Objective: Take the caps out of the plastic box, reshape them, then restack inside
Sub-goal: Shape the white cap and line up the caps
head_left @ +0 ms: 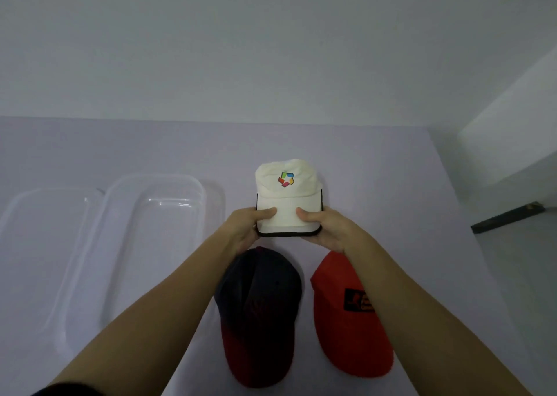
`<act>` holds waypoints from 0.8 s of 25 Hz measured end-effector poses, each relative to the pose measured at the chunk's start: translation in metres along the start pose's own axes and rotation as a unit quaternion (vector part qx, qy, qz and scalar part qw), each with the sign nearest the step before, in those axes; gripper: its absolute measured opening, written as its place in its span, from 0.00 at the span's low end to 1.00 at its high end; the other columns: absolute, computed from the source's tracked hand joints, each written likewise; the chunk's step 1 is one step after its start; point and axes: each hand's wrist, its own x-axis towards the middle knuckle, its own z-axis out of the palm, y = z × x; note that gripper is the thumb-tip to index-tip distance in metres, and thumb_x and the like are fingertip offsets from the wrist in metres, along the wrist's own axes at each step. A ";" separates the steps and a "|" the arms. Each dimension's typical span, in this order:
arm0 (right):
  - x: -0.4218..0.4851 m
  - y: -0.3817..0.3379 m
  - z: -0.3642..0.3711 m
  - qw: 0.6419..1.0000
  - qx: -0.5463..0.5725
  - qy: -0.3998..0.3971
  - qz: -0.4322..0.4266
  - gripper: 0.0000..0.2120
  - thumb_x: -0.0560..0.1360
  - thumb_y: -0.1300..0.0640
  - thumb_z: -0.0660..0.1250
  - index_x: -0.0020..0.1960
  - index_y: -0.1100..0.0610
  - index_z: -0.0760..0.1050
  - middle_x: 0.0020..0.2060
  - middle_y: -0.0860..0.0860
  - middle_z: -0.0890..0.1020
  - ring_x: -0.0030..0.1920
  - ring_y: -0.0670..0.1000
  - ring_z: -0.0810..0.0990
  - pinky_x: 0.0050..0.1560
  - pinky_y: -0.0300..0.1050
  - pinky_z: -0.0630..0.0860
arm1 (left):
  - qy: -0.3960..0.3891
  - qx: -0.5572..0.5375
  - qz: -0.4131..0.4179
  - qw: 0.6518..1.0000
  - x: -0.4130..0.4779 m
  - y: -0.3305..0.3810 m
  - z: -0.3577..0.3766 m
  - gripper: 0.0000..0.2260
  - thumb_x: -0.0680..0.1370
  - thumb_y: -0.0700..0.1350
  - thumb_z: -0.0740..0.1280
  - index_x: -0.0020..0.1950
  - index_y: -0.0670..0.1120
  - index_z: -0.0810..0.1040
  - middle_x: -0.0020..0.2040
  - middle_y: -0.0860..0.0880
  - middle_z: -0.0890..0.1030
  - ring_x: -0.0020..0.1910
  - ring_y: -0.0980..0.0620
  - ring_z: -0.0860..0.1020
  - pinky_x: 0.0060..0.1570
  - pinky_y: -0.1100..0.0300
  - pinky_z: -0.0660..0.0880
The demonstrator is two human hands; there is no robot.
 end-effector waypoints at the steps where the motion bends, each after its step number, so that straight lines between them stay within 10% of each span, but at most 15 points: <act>1: 0.008 0.000 -0.005 0.999 -0.028 0.018 0.028 0.21 0.71 0.61 0.72 0.63 0.58 0.73 0.57 0.56 0.80 0.57 0.55 0.78 0.55 0.51 0.78 | 0.010 0.009 -0.004 1.000 0.010 -0.004 -0.002 0.15 0.75 0.34 0.67 0.61 0.33 0.73 0.57 0.40 0.79 0.47 0.46 0.80 0.41 0.57 0.79; 7: 0.024 0.000 -0.018 0.973 -0.217 0.044 0.069 0.24 0.72 0.58 0.72 0.66 0.59 0.70 0.60 0.51 0.76 0.58 0.50 0.74 0.55 0.44 0.70 | 0.014 0.143 0.014 0.990 0.047 -0.023 -0.017 0.25 0.70 0.39 0.74 0.65 0.39 0.73 0.62 0.42 0.79 0.57 0.44 0.79 0.52 0.50 0.79; 12: 0.040 0.004 -0.028 0.912 -0.398 0.102 0.013 0.36 0.69 0.50 0.74 0.71 0.60 0.63 0.67 0.56 0.72 0.65 0.55 0.72 0.57 0.45 0.70 | 0.101 0.404 0.007 0.909 0.057 -0.021 -0.017 0.44 0.56 0.62 0.73 0.67 0.44 0.70 0.63 0.46 0.70 0.62 0.44 0.72 0.63 0.47 0.72; 16: 0.042 0.003 -0.037 0.891 -0.438 0.113 0.034 0.43 0.69 0.47 0.74 0.74 0.58 0.55 0.72 0.59 0.63 0.70 0.57 0.67 0.65 0.49 0.68 | 0.119 0.392 0.094 0.907 0.055 -0.008 -0.017 0.33 0.73 0.46 0.71 0.74 0.44 0.60 0.69 0.45 0.63 0.62 0.46 0.71 0.59 0.53 0.70; 20: 0.038 -0.021 -0.039 0.816 -0.496 0.171 -0.242 0.24 0.77 0.58 0.65 0.71 0.56 0.64 0.65 0.55 0.70 0.53 0.53 0.78 0.53 0.41 0.73 | 0.156 0.412 0.258 0.860 0.056 0.024 -0.025 0.20 0.79 0.45 0.64 0.71 0.47 0.67 0.68 0.48 0.68 0.50 0.52 0.75 0.49 0.61 0.70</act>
